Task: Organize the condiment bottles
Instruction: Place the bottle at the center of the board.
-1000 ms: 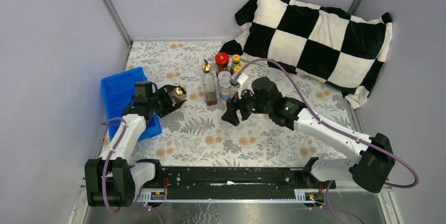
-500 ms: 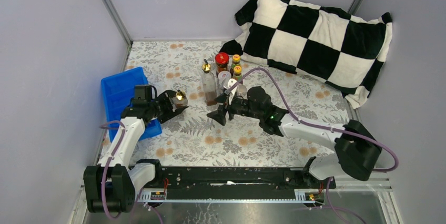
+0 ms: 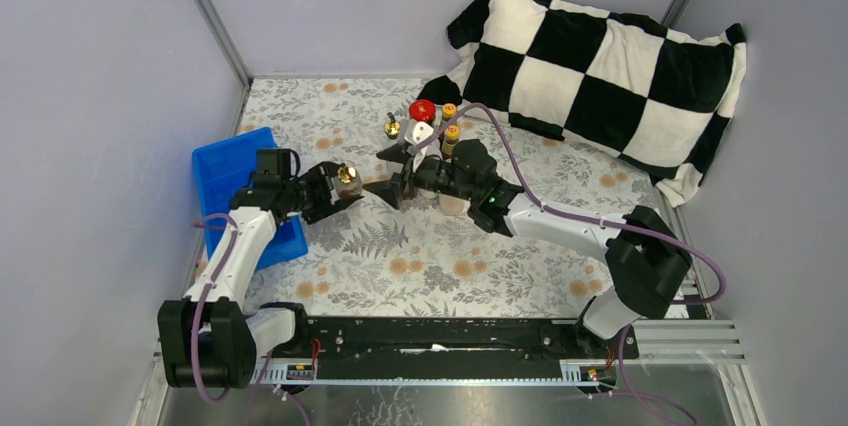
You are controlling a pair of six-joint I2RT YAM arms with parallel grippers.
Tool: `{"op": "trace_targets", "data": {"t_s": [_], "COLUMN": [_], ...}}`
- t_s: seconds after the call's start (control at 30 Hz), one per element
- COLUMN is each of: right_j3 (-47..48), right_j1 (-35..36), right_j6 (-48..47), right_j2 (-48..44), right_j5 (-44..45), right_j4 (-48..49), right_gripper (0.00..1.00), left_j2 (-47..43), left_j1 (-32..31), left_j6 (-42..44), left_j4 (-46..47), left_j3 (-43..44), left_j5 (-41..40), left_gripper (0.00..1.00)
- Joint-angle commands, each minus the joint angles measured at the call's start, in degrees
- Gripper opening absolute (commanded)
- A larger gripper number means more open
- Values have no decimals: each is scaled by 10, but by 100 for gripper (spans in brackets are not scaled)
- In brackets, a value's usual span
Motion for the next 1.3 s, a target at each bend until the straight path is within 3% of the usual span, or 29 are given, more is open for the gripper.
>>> {"op": "trace_targets", "data": {"t_s": [0.0,0.37,0.63,1.0,1.27], "right_j3": [61,87,56,118,143], "right_j1": [4,5,6,6,7], "right_j6": [-11,4,12,25,18], "right_j2": [25,58,54,117,141], "right_j5": [-35,-76,-82,-100,-85], "right_j4": [34,33,50,46,29], "right_gripper": [76,76,77,77,58], "left_j2": [10,44,69,98,120], "left_j1": [-28,-57,-57,-71,-73], "left_j6": [10,0,10,23,47], "left_j4": [20,59,80,77,72], "left_j3": [39,40,38,53,66], "left_j5": [27,20,24,24,28], "left_gripper": [2,2,1,1,2]}}
